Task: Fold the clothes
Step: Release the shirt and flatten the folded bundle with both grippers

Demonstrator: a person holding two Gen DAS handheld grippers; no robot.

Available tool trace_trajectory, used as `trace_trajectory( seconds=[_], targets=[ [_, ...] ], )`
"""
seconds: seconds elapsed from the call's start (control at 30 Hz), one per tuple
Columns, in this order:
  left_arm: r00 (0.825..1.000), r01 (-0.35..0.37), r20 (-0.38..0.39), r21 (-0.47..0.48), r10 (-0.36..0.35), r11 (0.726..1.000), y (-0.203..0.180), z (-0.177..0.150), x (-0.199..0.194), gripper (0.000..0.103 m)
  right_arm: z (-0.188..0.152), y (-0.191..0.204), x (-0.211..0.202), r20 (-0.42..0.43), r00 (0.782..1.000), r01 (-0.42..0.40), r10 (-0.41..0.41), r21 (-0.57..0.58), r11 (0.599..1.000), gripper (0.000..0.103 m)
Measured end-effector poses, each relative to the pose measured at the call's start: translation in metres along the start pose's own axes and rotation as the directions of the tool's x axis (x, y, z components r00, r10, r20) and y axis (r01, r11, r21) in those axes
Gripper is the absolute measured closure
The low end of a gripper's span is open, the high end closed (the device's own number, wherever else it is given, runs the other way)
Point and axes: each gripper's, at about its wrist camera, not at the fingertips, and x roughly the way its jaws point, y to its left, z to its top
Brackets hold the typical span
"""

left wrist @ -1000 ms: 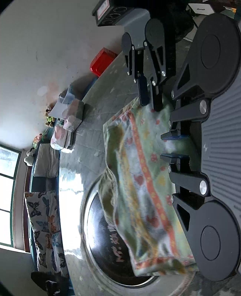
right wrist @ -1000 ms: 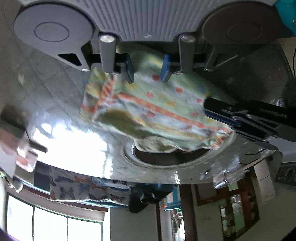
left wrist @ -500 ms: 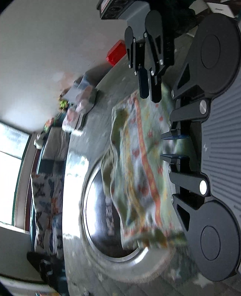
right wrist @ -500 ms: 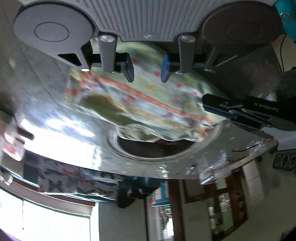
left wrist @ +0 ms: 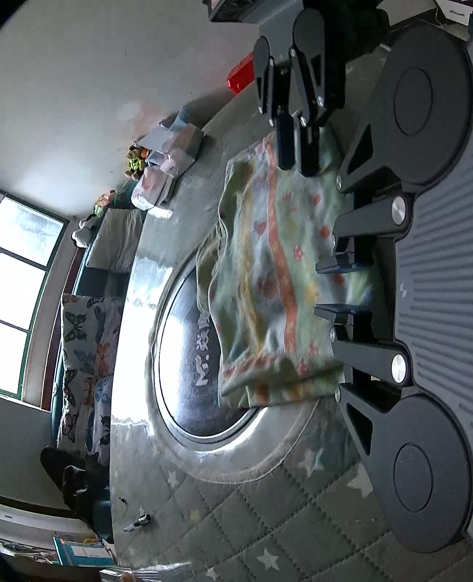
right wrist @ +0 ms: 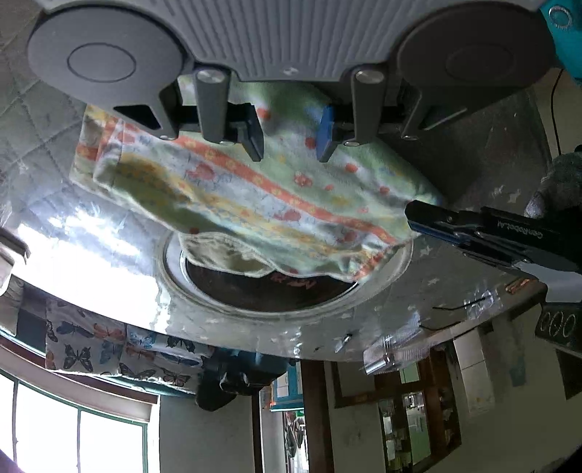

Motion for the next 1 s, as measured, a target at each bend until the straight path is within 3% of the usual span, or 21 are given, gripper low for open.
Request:
trace_trajectory(
  seconds=[0.23,0.67,1.0],
  targets=[
    [1.0,-0.014,-0.001,0.002,0.014,1.0,0.006,0.006,0.001,0.081,0.002,-0.007,0.006,-0.021,1.0,-0.011,0.011,0.018,1.0,0.071],
    [0.995,-0.1,-0.013,-0.026,0.1,0.995,0.034,0.037,0.023,0.08,0.015,-0.055,0.021,-0.018,0.995,0.098,-0.096,0.105,0.99,0.071],
    [1.0,-0.015,0.017,0.036,0.014,0.999,-0.004,0.077,0.056,0.08,0.043,-0.066,0.038,0.014,0.996,0.081,-0.083,0.114,0.99,0.071]
  ],
)
